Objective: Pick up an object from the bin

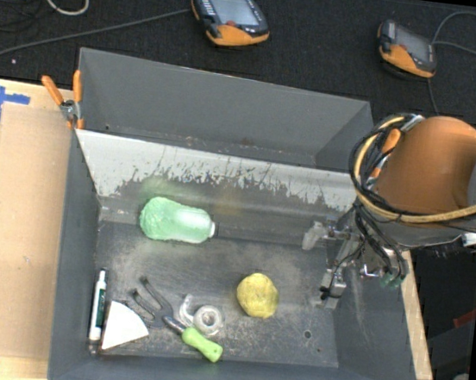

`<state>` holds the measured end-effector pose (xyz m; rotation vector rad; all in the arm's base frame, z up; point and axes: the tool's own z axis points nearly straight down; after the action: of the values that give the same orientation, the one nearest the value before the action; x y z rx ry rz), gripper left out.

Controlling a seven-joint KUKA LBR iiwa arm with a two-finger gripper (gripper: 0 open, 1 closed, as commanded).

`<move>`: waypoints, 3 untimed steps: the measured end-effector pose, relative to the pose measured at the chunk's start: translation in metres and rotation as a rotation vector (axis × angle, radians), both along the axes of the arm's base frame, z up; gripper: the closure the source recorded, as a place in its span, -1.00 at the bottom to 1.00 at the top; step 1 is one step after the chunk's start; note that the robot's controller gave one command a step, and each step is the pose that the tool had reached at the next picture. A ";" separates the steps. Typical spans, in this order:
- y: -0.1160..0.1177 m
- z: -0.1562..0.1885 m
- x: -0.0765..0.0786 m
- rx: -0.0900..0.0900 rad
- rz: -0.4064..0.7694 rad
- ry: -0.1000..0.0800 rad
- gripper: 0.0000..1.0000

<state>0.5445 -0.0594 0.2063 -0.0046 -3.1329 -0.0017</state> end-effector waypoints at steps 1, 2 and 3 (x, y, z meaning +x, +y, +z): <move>0.000 0.005 0.001 -0.001 0.002 -0.008 -1.00; -0.060 0.021 0.026 0.000 0.020 -0.007 -1.00; -0.031 0.025 0.047 -0.001 -0.007 -0.007 -1.00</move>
Offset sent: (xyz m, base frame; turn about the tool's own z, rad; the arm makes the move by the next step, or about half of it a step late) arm 0.0304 -0.0747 0.0251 -0.0189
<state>0.5919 -0.0908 0.2309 -0.0160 -3.1397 -0.0002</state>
